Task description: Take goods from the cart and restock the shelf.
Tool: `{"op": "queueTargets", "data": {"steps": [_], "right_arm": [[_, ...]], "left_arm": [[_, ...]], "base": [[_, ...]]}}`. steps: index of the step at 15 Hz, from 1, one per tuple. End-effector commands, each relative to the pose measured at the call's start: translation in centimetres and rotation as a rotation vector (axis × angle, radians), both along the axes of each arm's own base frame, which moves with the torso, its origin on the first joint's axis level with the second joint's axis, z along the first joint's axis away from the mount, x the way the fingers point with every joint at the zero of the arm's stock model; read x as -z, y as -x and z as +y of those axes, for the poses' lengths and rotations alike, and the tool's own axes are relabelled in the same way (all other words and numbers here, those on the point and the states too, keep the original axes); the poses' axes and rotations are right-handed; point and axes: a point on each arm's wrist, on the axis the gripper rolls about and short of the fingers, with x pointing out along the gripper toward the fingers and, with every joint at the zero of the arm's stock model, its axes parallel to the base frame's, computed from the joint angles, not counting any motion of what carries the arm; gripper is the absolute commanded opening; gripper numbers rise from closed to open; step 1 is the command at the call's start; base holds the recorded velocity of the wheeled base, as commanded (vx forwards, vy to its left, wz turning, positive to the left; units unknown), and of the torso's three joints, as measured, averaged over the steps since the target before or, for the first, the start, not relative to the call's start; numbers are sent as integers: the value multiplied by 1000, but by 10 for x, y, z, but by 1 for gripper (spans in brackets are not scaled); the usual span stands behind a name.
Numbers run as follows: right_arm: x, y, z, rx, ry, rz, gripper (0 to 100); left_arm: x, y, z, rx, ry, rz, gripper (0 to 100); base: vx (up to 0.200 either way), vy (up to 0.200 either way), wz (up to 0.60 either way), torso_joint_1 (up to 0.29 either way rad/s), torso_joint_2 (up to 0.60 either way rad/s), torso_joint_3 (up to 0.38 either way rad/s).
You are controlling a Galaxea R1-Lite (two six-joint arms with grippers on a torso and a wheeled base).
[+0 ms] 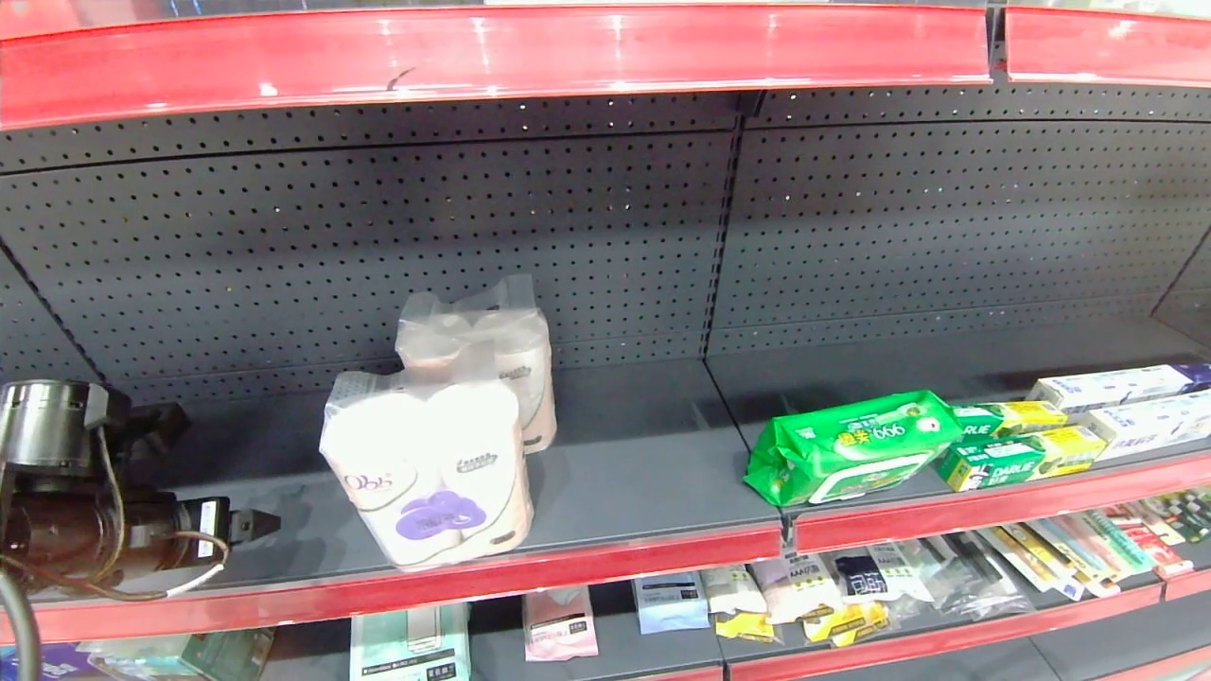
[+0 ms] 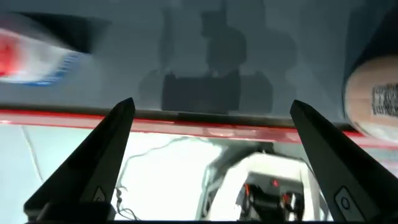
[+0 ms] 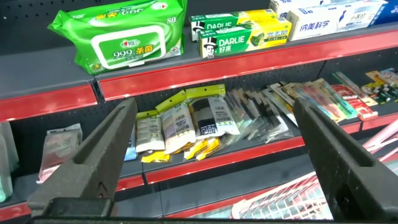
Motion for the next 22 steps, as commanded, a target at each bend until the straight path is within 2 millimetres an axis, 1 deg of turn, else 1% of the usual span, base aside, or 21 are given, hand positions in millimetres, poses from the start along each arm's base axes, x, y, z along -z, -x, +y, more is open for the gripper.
{"op": "queueTargets", "data": {"steps": [1,4,7,11,15,19,22], "right_arm": [[0,0,0,0,0,2,100],[0,0,0,0,0,2,100],[0,0,0,0,0,2,100],[0,0,0,0,1,3,100],[0,0,0,0,0,2,100],[0,0,0,0,0,2,100],[0,0,0,0,0,2,100]], "left_arm": [[13,-7,-5,29,13,44,100],[19,-16,-10,56,10,28,100],[24,-30,-20,88,13,6,100],[25,-41,-21,94,5,-14,100],[28,-45,-31,132,7,-11,100],[27,-52,-35,147,4,-34,100],[28,-52,-38,159,5,-31,100]], "base": [[0,0,0,0,0,0],[0,0,0,0,0,0],[0,0,0,0,0,0],[0,0,0,0,0,0],[0,0,0,0,0,0],[0,0,0,0,0,0],[0,0,0,0,0,0]]}}
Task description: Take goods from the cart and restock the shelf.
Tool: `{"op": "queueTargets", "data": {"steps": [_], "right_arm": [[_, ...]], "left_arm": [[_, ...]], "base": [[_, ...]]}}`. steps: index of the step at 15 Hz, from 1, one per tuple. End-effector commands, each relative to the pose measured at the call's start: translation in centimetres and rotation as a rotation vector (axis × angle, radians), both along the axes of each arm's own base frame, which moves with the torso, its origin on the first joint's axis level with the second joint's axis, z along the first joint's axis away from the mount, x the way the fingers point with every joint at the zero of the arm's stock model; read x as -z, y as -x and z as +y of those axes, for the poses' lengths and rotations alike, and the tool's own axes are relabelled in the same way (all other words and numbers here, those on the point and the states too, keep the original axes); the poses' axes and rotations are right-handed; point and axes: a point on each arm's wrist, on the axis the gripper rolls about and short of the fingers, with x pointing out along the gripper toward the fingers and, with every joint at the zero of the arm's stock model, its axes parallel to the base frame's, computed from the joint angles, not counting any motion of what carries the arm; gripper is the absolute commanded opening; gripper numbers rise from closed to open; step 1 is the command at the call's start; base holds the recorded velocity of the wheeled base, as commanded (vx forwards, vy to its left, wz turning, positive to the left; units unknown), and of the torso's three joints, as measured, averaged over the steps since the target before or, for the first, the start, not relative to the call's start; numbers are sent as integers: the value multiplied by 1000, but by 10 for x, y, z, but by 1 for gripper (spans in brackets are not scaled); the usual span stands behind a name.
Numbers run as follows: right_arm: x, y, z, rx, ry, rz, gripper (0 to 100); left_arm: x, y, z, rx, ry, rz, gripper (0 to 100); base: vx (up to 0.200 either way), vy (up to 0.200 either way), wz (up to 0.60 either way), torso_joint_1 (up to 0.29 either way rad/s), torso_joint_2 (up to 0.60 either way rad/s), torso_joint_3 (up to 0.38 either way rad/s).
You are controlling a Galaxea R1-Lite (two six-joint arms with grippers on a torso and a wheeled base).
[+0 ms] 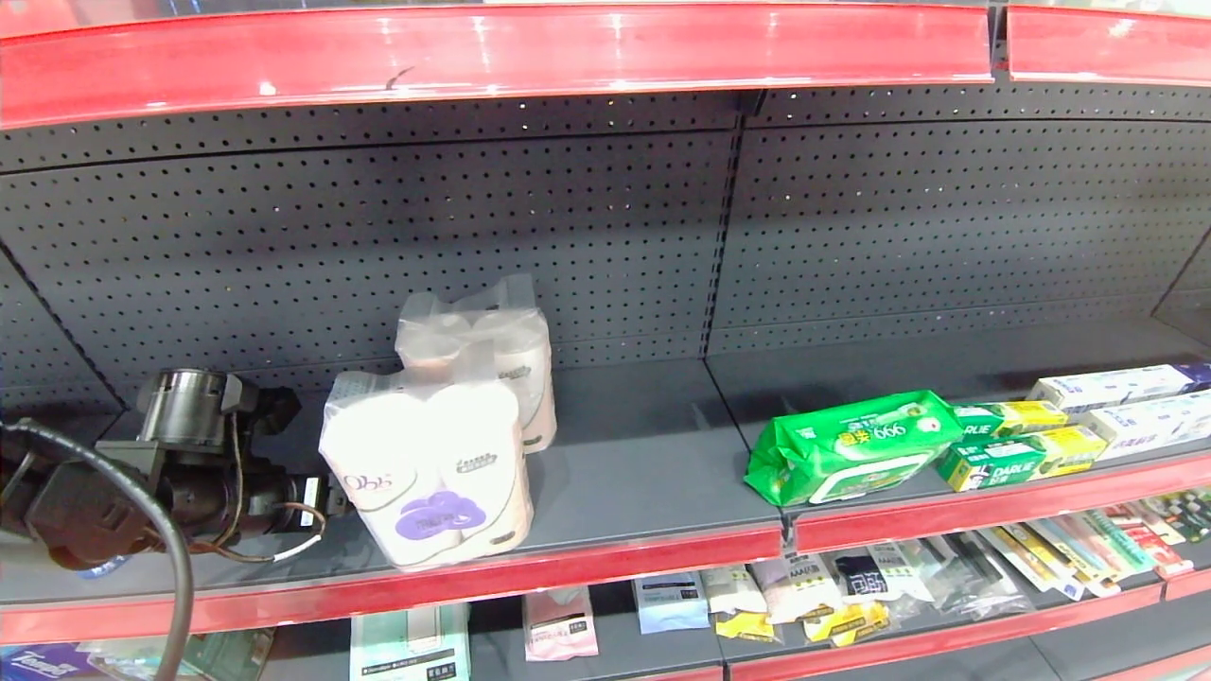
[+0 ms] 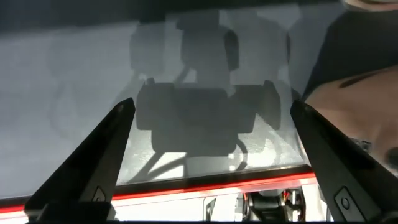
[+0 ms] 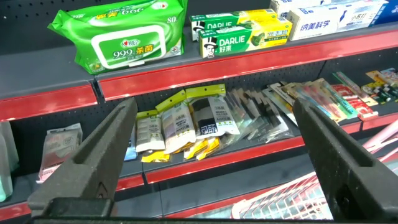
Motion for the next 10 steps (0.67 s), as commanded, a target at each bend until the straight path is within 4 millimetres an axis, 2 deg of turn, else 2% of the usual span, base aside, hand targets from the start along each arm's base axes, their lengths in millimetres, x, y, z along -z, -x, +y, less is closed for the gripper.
{"op": "queueTargets", "data": {"steps": [1,10], "right_arm": [[0,0,0,0,0,2,100],[0,0,0,0,0,2,100]], "left_arm": [[0,-1,-3,11,0,1,100],[2,-5,-10,31,3,6,100]], "base": [[0,0,0,0,0,0],[0,0,0,0,0,0]]}}
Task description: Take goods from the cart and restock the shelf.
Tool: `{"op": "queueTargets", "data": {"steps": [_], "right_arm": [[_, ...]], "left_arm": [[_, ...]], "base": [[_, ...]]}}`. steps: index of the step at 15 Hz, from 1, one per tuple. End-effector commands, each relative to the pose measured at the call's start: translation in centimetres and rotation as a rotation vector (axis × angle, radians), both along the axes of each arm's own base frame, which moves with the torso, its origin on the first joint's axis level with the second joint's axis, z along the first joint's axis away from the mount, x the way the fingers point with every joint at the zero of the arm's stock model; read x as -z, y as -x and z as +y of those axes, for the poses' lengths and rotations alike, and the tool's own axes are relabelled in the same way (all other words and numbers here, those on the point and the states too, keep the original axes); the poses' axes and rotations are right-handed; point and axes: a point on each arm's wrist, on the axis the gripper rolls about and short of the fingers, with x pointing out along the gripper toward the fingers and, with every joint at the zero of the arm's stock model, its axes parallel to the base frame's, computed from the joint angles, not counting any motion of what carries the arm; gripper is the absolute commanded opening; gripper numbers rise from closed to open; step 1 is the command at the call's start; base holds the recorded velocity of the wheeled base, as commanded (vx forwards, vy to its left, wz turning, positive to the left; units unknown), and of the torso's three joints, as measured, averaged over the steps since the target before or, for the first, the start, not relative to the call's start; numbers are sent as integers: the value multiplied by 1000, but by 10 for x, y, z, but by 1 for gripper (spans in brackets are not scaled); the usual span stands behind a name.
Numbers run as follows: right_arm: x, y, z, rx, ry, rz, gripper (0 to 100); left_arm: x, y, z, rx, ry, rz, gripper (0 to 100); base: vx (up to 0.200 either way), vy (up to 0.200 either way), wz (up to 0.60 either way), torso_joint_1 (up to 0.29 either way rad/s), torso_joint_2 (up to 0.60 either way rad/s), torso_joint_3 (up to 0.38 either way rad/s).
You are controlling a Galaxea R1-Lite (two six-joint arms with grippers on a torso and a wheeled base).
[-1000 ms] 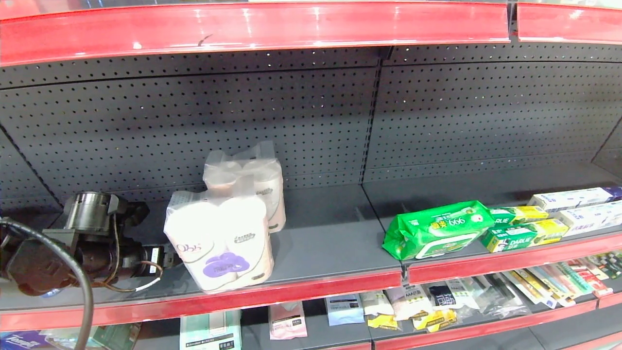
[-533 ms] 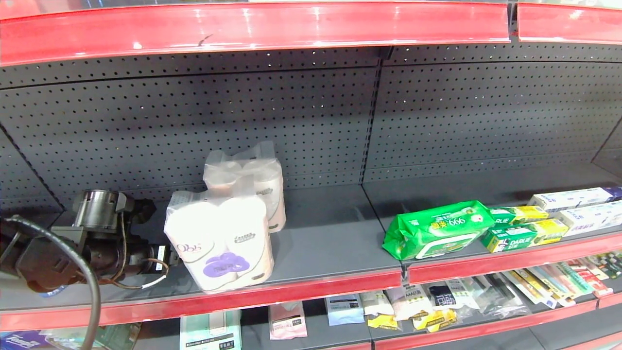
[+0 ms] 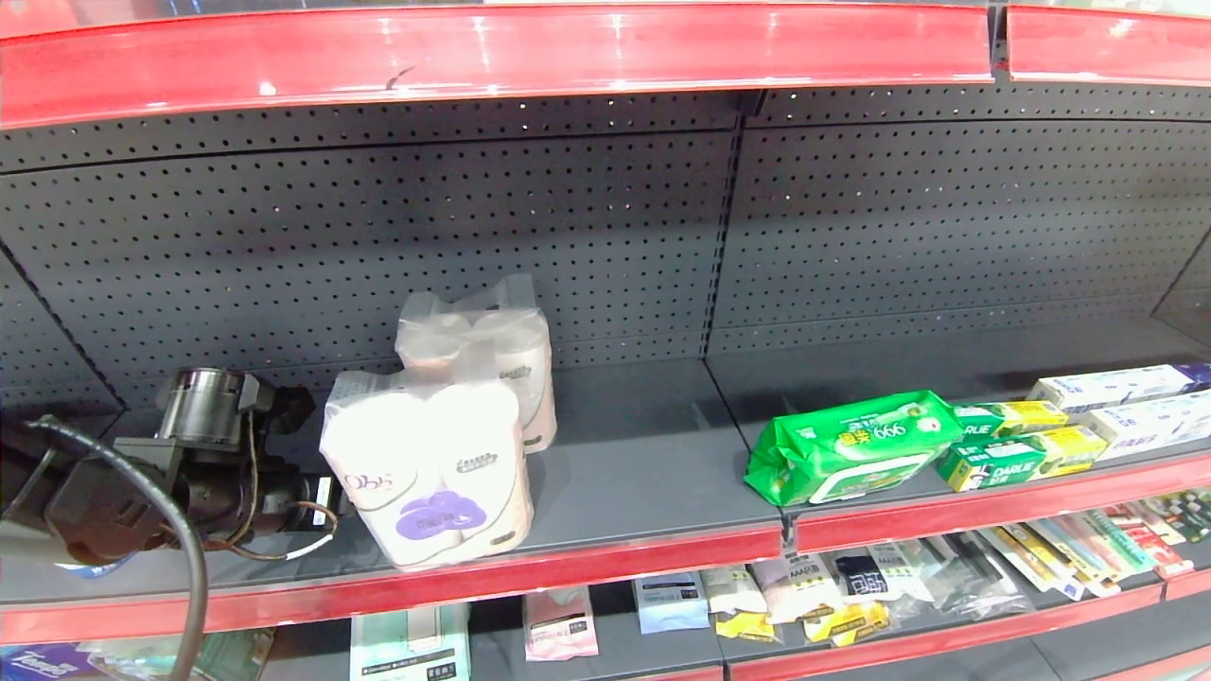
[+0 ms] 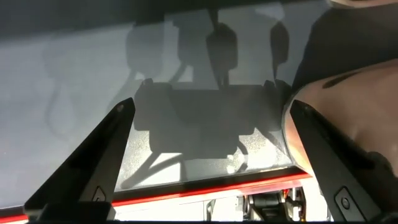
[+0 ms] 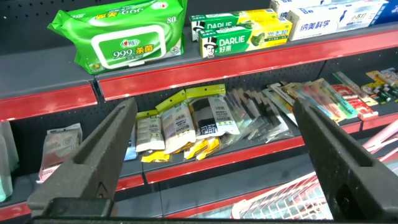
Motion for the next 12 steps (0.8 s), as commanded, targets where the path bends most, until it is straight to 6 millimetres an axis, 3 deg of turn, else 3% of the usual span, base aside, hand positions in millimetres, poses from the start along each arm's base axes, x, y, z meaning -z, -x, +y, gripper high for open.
{"op": "queueTargets", "data": {"steps": [1,12], "right_arm": [[0,0,0,0,0,2,100],[0,0,0,0,0,2,100]], "left_arm": [[1,-1,-2,7,1,1,100],[3,-7,-15,51,1,4,100]], "base": [[0,0,0,0,0,0],[0,0,0,0,0,0]]}}
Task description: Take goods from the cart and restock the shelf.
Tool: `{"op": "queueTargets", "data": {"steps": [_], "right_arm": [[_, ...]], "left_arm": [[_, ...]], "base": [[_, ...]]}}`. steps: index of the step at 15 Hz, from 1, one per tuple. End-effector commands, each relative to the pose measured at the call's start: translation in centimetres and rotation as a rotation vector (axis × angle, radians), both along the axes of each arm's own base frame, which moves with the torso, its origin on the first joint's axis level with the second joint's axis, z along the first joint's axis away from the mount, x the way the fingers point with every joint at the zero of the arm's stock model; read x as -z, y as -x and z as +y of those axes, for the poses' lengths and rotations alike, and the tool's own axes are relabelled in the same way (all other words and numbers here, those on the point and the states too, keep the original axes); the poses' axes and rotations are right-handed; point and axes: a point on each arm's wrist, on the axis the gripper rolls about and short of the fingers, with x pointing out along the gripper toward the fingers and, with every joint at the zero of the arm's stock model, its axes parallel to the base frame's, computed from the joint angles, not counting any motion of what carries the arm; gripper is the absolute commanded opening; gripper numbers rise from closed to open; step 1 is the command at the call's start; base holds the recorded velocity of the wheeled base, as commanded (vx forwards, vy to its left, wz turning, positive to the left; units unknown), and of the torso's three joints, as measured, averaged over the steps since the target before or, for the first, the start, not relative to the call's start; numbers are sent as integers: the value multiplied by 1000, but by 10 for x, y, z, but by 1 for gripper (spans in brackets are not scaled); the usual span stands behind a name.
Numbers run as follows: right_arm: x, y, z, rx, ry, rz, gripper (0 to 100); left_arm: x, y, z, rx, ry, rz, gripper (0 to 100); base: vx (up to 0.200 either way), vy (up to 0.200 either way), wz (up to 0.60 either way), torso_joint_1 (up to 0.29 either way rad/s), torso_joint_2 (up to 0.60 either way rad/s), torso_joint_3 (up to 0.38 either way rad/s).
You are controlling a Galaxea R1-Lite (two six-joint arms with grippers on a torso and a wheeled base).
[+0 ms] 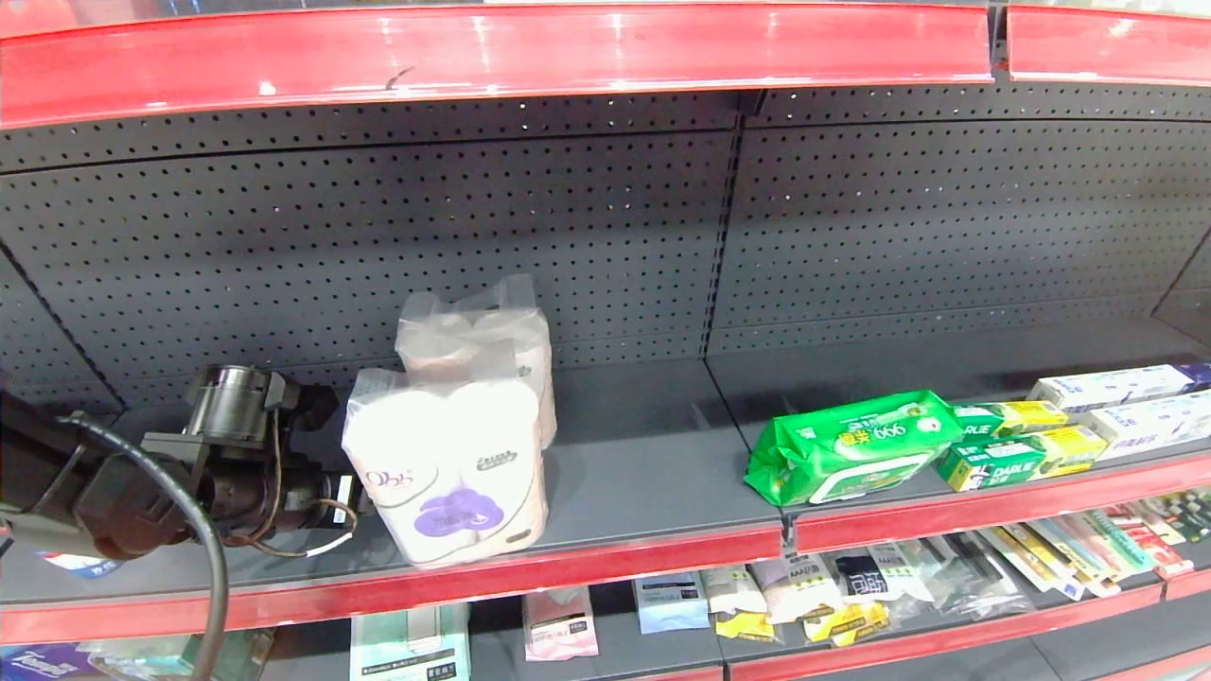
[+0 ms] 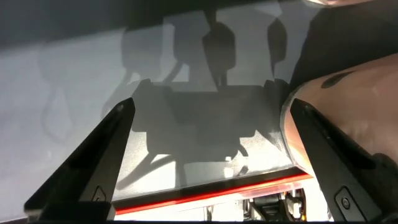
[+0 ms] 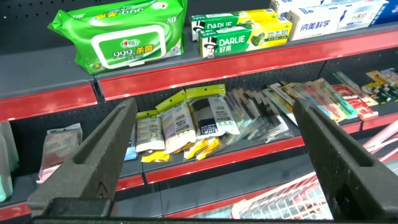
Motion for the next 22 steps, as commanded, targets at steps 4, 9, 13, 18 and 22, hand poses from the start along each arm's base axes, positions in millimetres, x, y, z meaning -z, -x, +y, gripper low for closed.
{"op": "queueTargets", "data": {"steps": [4,9,13,18,22], "right_arm": [[0,0,0,0,0,2,100],[0,0,0,0,0,2,100],[0,0,0,0,0,2,100],[0,0,0,0,0,2,100],[0,0,0,0,0,2,100]], "left_arm": [[1,-1,-1,1,-1,2,100],[2,-2,-3,10,-1,5,100],[2,-1,-5,15,-1,6,100],[3,2,-3,7,-6,10,100],[-15,14,16,-49,-51,-47,100]], "base": [[0,0,0,0,0,0],[0,0,0,0,0,0],[0,0,0,0,0,0],[0,0,0,0,0,0],[0,0,0,0,0,0]]}}
